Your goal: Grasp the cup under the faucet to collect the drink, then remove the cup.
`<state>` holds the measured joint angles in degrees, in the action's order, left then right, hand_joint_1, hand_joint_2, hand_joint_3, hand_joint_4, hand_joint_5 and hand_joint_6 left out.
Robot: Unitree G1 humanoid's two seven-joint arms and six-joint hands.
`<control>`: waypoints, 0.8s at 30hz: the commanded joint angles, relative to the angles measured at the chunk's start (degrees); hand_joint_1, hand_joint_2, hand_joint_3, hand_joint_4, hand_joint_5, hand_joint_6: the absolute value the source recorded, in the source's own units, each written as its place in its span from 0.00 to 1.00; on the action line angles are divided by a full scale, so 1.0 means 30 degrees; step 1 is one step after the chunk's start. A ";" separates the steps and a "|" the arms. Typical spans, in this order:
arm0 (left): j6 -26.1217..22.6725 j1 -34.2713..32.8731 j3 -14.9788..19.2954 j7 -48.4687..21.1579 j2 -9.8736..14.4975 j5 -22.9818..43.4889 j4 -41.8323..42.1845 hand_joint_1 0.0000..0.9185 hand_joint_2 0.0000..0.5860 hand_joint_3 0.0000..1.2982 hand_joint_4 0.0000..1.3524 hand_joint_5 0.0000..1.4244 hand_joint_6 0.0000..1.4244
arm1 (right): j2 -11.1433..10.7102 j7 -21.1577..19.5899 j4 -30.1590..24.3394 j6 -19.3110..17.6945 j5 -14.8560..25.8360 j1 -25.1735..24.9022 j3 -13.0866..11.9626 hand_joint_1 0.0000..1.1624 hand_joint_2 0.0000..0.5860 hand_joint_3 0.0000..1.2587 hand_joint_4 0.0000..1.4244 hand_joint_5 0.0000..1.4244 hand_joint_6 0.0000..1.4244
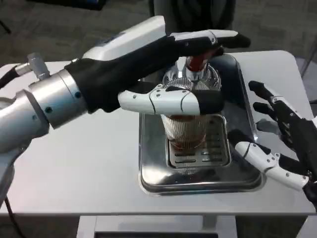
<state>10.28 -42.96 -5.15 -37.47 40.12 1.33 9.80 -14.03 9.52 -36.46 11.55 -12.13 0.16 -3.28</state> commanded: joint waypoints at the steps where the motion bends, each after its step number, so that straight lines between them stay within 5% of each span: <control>1: -0.0490 0.1010 -0.0318 -0.0946 0.0798 -0.1044 -0.0564 0.00 0.15 0.13 0.09 0.11 0.05 | 0.0161 -0.0225 0.0022 0.0110 -0.0079 -0.0063 0.0211 0.49 0.46 0.09 0.05 0.09 0.16; 24: -0.0745 0.0895 -0.0323 -0.0913 0.1005 -0.1013 -0.0373 0.00 0.15 0.13 0.09 0.11 0.05 | 0.0479 -0.0742 0.0998 0.0247 -0.0001 -0.0965 0.0689 0.48 0.48 0.10 0.05 0.09 0.16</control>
<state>10.21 -42.91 -5.02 -37.47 41.29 1.31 10.52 -13.21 7.85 -34.08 12.02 -12.19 -2.49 -1.54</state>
